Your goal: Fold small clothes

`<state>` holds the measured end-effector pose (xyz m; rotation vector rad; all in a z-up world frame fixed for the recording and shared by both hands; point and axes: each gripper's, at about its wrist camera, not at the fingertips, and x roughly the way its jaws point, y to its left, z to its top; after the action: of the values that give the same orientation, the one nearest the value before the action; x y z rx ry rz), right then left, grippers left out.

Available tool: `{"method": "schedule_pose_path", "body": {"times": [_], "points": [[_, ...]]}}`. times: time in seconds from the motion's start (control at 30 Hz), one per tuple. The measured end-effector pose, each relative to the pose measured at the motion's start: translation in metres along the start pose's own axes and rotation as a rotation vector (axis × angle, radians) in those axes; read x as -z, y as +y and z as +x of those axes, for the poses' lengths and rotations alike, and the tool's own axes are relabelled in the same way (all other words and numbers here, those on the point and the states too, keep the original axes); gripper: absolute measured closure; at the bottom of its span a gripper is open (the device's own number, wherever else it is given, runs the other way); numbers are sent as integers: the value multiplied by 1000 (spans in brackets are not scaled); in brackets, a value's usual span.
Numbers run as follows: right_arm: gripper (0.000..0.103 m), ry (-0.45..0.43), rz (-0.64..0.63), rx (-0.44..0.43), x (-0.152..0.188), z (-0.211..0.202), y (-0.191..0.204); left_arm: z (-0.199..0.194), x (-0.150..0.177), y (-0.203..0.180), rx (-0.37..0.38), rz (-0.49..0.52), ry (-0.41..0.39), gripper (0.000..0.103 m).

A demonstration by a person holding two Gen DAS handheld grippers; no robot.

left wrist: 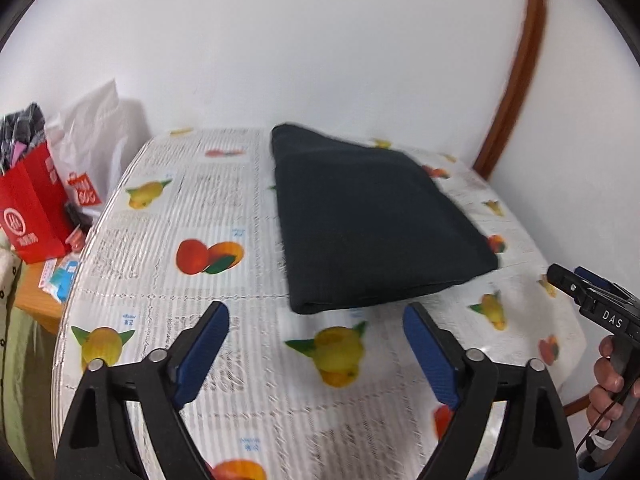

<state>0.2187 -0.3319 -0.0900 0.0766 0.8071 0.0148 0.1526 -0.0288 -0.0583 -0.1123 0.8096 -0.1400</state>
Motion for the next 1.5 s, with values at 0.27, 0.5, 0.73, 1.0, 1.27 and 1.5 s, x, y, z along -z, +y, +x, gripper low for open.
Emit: {"method": "schedule_pose_path", "body": {"times": [0.27, 0.5, 0.73, 1.0, 1.27, 1.5], "points": [[0, -129, 41, -19, 20, -80, -6, -63, 12, -29, -24, 63, -81, 1], [0, -145, 14, 30, 40, -121, -8, -108, 30, -43, -93, 97, -158, 1], [0, -164, 12, 57, 53, -144, -13, -128, 36, -52, -92, 92, -187, 1], [0, -161, 25, 65, 58, -147, -18, -128, 39, -58, -92, 88, -180, 0], [0, -164, 20, 63, 61, -148, -15, -129, 40, -53, -90, 70, -180, 0], [0, -161, 19, 63, 62, -147, -14, -129, 42, -52, -92, 74, -176, 1]]}}
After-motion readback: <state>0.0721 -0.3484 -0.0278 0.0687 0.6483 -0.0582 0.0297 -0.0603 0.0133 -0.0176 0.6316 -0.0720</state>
